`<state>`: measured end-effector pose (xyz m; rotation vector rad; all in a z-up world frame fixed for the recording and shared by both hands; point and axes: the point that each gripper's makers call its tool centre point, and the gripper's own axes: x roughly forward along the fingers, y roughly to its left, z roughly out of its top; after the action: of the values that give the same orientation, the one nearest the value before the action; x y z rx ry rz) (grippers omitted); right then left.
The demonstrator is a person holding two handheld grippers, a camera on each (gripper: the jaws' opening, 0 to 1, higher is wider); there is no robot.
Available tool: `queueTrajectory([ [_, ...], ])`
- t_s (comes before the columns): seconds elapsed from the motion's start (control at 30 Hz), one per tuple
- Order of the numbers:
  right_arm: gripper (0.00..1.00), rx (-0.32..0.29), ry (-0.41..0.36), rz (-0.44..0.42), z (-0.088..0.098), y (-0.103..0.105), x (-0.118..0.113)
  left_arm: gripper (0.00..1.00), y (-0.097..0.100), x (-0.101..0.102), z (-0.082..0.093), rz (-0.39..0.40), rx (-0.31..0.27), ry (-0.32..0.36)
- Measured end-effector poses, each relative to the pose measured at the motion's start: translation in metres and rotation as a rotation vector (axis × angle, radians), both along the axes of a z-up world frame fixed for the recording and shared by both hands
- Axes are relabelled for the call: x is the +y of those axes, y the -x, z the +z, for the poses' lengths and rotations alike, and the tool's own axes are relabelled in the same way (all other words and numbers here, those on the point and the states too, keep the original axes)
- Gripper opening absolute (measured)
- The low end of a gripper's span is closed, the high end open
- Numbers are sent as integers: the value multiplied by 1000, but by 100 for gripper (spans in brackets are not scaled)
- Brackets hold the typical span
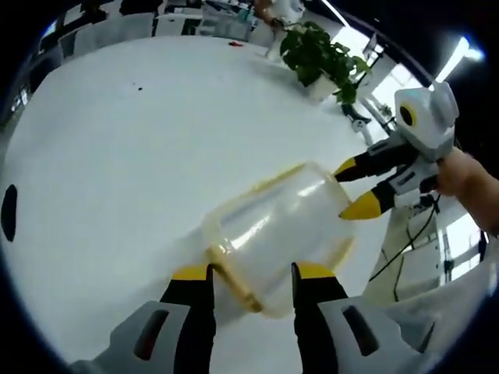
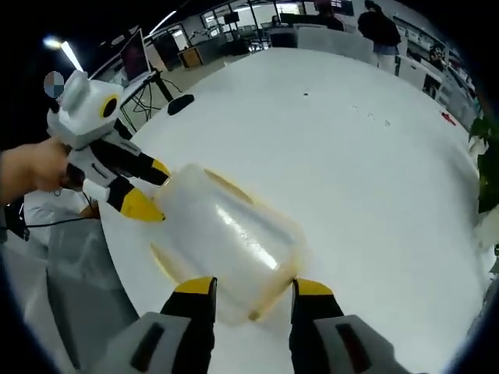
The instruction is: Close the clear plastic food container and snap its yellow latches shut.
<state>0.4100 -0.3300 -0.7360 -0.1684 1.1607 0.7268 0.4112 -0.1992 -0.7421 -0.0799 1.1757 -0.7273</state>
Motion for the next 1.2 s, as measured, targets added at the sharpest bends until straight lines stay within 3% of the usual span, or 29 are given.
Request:
queueTrajectory([
  [0.03,35,-7,4,15,0,0,0,37,-8,-3,2,-9,-53,31],
  [0.27,35,10,7,26,-1,0,0,39,-11,-8,-3,-1,-50,61],
  [0.43,35,73,-40,21,-4,-1,-1,38,-13,-11,-3,-8,-49,74],
  [0.47,34,72,-42,29,-4,-1,-1,38,-15,-11,-3,-8,-47,74],
  [0.5,33,-2,-61,-14,-4,-17,1,38,-14,-11,-4,-6,-41,73],
  [0.53,33,106,-99,-13,-1,0,4,38,-15,-12,-4,-8,-43,74],
  [0.57,33,108,-114,10,-2,-1,3,38,-15,-12,-4,-11,-41,73],
  [0.97,35,89,-103,9,-3,3,2,40,-16,-10,-2,-8,-49,90],
  [1.07,37,60,-69,40,-2,1,1,41,-18,-11,-1,-15,-66,96],
  [1.13,38,0,-29,99,0,-3,1,42,-17,-12,-1,-32,-70,99],
  [1.2,39,-5,-21,118,0,-1,1,42,-15,-12,0,-52,-81,97],
])
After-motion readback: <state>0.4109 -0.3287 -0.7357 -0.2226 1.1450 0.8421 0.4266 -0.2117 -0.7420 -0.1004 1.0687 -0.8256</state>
